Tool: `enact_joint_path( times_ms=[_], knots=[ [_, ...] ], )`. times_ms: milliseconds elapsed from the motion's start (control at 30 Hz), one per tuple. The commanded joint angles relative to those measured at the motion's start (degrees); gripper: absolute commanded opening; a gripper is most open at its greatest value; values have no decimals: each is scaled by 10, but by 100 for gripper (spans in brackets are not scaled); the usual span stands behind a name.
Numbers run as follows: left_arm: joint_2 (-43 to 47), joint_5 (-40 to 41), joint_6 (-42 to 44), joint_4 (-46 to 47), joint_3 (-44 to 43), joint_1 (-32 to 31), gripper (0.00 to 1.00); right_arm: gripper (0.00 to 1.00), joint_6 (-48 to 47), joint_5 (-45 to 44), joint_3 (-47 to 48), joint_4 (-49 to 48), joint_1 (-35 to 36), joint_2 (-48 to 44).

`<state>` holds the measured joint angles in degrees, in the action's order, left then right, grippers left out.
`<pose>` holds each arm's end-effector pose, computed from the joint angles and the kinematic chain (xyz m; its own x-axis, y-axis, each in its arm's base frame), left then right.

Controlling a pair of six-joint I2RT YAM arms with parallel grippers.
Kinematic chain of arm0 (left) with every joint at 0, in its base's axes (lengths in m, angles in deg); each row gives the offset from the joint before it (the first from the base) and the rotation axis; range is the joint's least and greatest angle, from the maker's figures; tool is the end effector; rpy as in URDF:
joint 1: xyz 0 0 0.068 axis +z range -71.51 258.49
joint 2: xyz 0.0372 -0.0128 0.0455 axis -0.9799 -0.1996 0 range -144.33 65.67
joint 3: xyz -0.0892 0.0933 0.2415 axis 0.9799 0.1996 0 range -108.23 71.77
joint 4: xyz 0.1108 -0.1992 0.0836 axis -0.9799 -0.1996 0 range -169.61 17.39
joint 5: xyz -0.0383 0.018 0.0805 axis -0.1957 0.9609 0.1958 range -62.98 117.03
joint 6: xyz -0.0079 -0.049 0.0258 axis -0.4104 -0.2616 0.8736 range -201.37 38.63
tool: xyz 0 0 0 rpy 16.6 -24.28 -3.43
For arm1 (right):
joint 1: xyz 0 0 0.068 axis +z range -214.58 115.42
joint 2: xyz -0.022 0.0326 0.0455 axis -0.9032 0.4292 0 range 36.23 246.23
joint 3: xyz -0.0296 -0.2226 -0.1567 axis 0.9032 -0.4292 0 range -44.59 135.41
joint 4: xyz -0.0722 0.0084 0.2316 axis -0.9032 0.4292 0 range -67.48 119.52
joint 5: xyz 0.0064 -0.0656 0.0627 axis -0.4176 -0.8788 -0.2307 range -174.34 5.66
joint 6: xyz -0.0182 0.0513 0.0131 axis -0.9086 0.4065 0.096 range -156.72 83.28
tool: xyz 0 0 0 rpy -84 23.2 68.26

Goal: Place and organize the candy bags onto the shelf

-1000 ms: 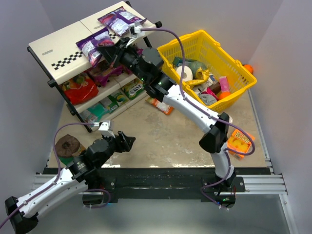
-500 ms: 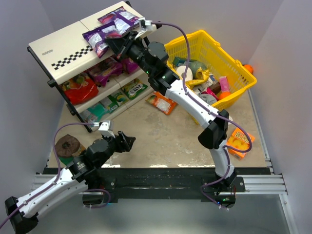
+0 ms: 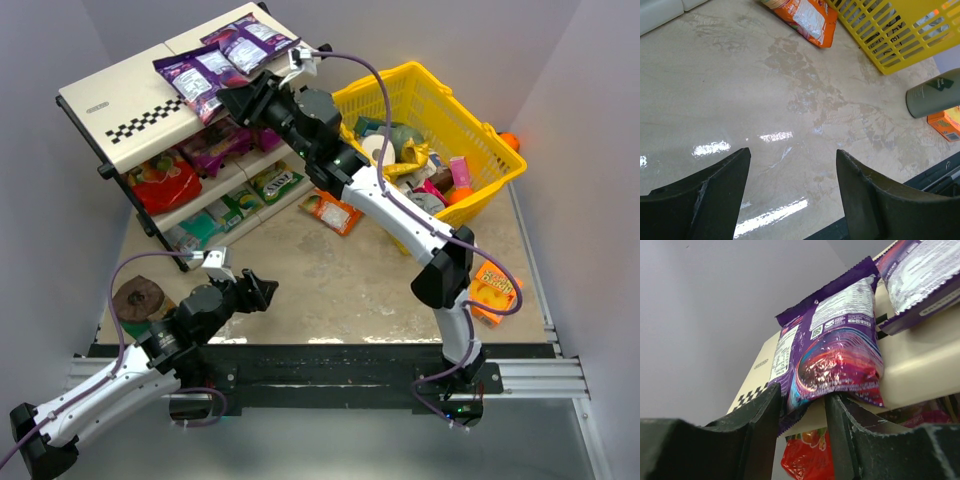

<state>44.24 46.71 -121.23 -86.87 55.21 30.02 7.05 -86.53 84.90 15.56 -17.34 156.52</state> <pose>0.0805 -0.0713 0.2149 -0.4832 -0.3645 -0.7960 0.2398 0.8194 -0.5207 0.3231 0.3471 0.4690 -0.3538 0.6355 -0.6863 -0.6425 0.3681 0.6721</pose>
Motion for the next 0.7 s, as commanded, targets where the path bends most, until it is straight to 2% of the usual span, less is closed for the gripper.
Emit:
enact_joint_path(
  times_ms=[0, 167, 267, 533, 667],
  knots=[
    [-4, 2, 3, 22, -2, -2, 75, 46, 20, -49, -43, 31, 0, -62],
    [-4, 2, 3, 23, -2, -3, 75, 59, 18, -47, -71, 16, 0, -86],
    [-3, 1, 4, 21, -2, -2, 75, 59, 19, -42, -85, 7, 0, -95],
    [-3, 1, 2, 22, -2, -2, 75, 54, 24, -35, -99, -23, 0, -98],
    [-2, 1, 3, 21, -2, -2, 75, 46, 30, -26, -100, -52, 1, -91]
  ],
)
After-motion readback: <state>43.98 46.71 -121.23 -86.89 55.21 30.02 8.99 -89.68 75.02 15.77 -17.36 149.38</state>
